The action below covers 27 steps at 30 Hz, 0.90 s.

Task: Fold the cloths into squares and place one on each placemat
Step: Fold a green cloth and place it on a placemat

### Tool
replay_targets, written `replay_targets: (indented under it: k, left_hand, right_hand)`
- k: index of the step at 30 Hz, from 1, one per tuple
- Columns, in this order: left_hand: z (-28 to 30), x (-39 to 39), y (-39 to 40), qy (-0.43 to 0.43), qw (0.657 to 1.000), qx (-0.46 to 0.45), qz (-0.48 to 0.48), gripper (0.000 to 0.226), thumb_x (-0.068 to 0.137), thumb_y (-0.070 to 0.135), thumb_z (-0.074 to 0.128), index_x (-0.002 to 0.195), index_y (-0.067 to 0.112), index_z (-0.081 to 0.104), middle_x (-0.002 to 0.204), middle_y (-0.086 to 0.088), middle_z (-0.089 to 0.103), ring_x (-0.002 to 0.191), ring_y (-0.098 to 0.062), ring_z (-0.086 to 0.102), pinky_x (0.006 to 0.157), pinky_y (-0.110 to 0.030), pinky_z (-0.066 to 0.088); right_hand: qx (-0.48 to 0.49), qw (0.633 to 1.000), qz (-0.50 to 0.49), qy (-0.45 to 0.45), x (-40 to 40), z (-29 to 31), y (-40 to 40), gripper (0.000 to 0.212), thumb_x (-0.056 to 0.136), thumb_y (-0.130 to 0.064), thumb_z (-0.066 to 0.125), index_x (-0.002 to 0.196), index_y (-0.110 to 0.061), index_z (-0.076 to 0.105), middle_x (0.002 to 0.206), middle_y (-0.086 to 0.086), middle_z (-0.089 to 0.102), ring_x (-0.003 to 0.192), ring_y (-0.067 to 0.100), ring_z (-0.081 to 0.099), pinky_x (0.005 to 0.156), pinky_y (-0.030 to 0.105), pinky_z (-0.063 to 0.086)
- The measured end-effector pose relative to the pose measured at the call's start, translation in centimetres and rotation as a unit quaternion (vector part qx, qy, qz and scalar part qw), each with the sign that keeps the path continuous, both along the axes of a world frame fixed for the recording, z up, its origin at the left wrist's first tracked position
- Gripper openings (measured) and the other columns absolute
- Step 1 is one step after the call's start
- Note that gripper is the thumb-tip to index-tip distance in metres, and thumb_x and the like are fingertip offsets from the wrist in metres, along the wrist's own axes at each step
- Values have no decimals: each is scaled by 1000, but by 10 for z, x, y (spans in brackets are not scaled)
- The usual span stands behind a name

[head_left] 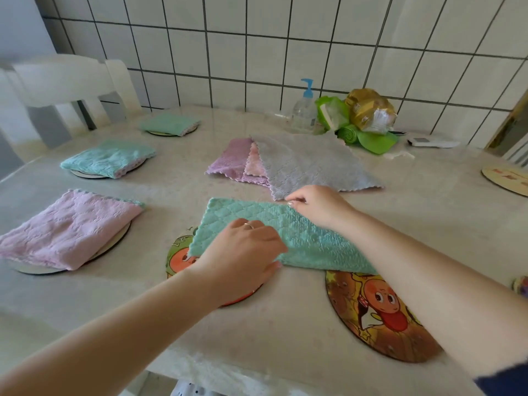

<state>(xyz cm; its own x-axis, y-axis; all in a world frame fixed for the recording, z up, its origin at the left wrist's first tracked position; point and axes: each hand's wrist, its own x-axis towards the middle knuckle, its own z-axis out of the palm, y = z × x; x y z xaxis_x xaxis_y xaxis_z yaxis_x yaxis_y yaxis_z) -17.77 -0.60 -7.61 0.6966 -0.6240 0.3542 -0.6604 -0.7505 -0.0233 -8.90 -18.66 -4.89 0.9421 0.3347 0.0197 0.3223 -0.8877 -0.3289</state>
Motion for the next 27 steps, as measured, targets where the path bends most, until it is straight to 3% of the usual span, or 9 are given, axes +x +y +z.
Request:
replay_targets:
  k: [7, 11, 14, 16, 18, 20, 22, 25, 27]
  left_hand:
    - [-10, -3, -7, -23, 999, 10, 30, 13, 73, 31, 59, 76, 31, 71, 75, 12, 65, 67, -14, 62, 59, -29, 48]
    - [-12, -1, -10, -17, 999, 3, 35, 11, 71, 24, 61, 73, 31, 69, 69, 10, 60, 56, -14, 58, 55, -28, 45]
    - [-10, -3, -9, -19, 999, -10, 46, 11, 67, 19, 64, 69, 28, 68, 66, 8, 58, 44, -15, 51, 45, -25, 42]
    - [-8, -4, -7, -7, 998, -39, 52, 14, 73, 20, 57, 74, 28, 68, 70, 8, 61, 44, -16, 53, 36, -24, 42]
    - [-3, -6, -4, 4, 994, -91, 60, 24, 80, 26, 45, 82, 28, 69, 78, 11, 65, 52, -13, 60, 37, -26, 46]
    - [6, -10, 0, 27, 986, -141, 82, 24, 87, 26, 45, 93, 27, 69, 93, 13, 68, 62, -9, 64, 49, -27, 53]
    - [14, -13, 5, 70, 972, -195, 109, 19, 92, 22, 51, 103, 25, 65, 108, 15, 66, 69, -4, 66, 59, -21, 52]
    - [20, -13, 16, 104, 945, -291, 106, 18, 94, 16, 49, 106, 23, 58, 116, 17, 62, 69, 8, 63, 54, -7, 43]
    - [21, -10, 22, 102, 941, -311, 90, 17, 95, 12, 45, 107, 18, 54, 124, 15, 58, 77, 11, 60, 64, -4, 42]
  right_hand:
    - [-79, 995, 27, 52, 26, 4, 20, 26, 88, -27, 61, 110, -16, 67, 111, -1, 67, 88, 13, 58, 75, 25, 43]
    - [-100, 989, 41, 97, 31, 6, 22, 23, 89, -27, 58, 106, -13, 67, 109, 3, 68, 97, 22, 61, 87, 35, 49]
    - [-95, 990, 52, 93, 28, 7, 19, 24, 91, -29, 54, 102, -11, 65, 106, 9, 67, 92, 26, 62, 81, 37, 49]
    - [-60, 993, 50, 88, 25, 10, 14, 20, 91, -29, 52, 98, -13, 61, 98, 8, 65, 82, 25, 59, 70, 34, 46]
    - [-17, 996, 45, 75, 23, 16, 8, 13, 91, -30, 53, 96, -18, 55, 89, 0, 60, 74, 18, 56, 63, 30, 42]
    - [30, 997, 37, 59, 22, 25, 0, 12, 90, -29, 55, 97, -20, 51, 79, -8, 53, 65, 7, 49, 57, 22, 37]
    - [102, 992, 29, 63, 19, 32, -9, 13, 88, -25, 60, 97, -21, 52, 76, -7, 55, 65, 7, 50, 58, 21, 36]
    - [211, 971, 40, 107, 11, 38, -22, 19, 88, -14, 59, 92, -32, 57, 96, 11, 61, 79, 10, 55, 70, 25, 42]
    - [263, 948, 55, 169, 2, 39, -27, 32, 91, -5, 51, 99, -34, 63, 112, 6, 57, 91, 6, 56, 76, 23, 46]
